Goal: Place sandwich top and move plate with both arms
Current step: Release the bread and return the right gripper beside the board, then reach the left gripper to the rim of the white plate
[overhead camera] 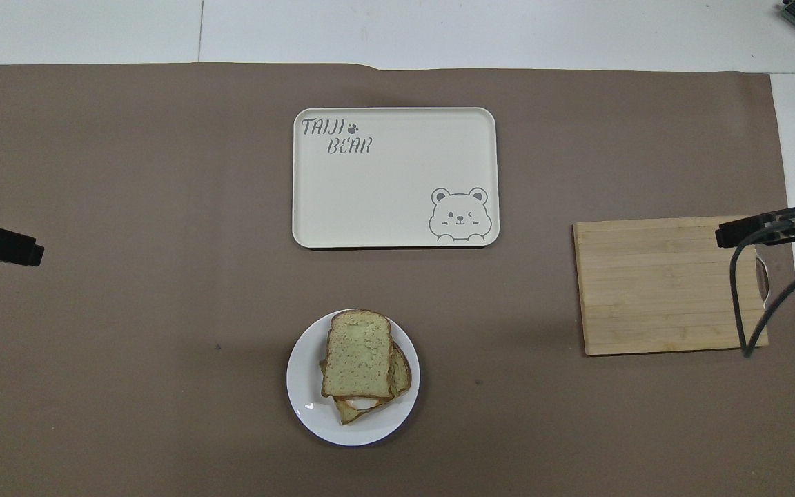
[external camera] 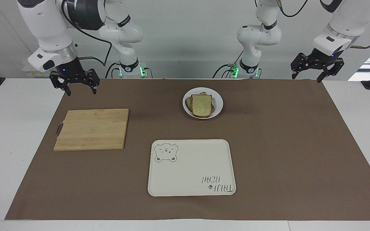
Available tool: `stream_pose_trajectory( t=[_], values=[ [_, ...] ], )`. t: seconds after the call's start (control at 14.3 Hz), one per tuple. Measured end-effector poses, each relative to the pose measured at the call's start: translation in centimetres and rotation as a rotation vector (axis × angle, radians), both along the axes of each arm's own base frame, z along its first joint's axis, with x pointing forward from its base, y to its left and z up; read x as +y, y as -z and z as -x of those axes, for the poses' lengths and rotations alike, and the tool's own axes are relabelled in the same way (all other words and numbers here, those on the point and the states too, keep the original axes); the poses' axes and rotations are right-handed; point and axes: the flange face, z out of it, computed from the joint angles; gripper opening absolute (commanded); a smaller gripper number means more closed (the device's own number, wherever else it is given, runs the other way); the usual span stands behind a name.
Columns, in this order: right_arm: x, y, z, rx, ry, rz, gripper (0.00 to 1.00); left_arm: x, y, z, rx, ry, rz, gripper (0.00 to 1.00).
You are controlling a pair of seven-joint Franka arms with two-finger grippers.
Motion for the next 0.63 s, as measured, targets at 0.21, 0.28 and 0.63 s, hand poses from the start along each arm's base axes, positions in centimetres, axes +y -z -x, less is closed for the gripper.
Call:
stream_pose_trajectory(
  t=[0.21,0.28,0.63],
  values=[
    [0.5,-1.1,-0.3,0.019,0.076,0.005,1.00,0.0,0.0,0.0,0.001,0.000,0.000,1.00],
    [0.6,-1.2,-0.5,0.020,0.086,0.005,1.00,0.0,0.1,0.1,0.011,0.000,-0.001,1.00],
    [1.0,-0.8,-0.9,0.026,0.084,0.005,1.00,-0.8,-0.2,1.4,0.061,0.017,0.001,1.00]
  ],
)
